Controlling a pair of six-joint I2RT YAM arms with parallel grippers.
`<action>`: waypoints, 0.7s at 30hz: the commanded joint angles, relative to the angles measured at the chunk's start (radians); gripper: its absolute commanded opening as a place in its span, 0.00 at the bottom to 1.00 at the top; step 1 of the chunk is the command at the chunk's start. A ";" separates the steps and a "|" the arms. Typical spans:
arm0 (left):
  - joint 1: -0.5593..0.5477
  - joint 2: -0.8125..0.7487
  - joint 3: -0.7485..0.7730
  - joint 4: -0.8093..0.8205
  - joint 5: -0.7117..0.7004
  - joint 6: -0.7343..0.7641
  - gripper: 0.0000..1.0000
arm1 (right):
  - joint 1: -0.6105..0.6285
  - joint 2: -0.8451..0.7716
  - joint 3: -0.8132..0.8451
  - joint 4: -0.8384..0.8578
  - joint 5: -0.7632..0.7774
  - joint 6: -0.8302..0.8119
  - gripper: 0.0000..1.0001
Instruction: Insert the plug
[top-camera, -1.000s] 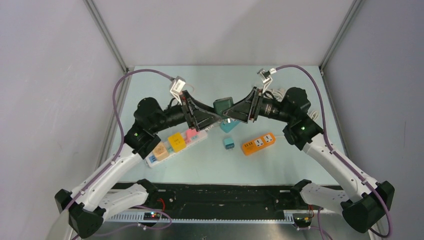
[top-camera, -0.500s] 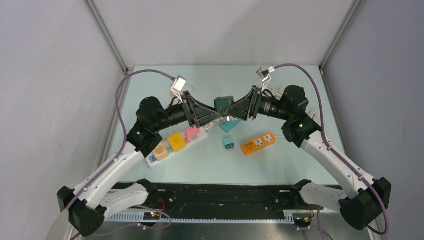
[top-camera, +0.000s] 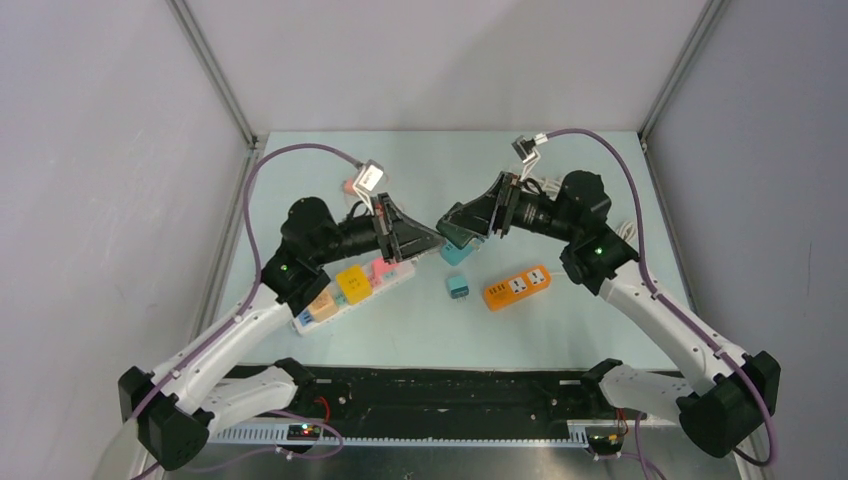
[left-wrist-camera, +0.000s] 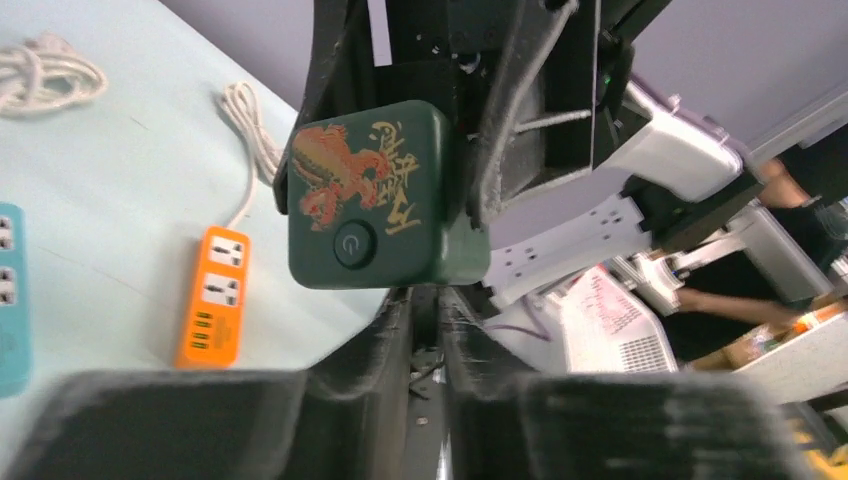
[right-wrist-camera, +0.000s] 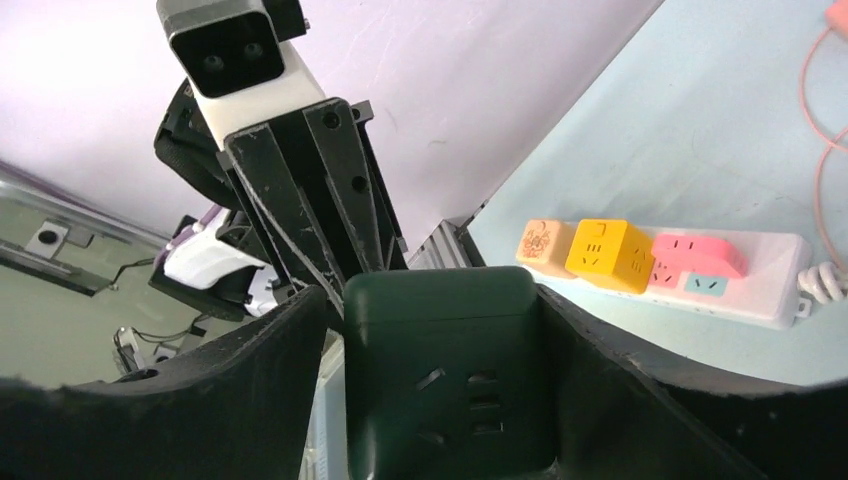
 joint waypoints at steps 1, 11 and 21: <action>-0.006 0.014 -0.005 0.038 0.015 0.011 0.39 | 0.012 0.006 0.014 0.048 0.028 0.049 0.71; -0.004 0.009 -0.006 0.037 -0.081 -0.054 0.78 | 0.017 0.030 0.019 -0.005 0.093 0.148 0.39; -0.004 0.030 -0.029 0.053 -0.217 -0.184 0.93 | 0.037 0.030 0.019 -0.001 0.227 0.267 0.40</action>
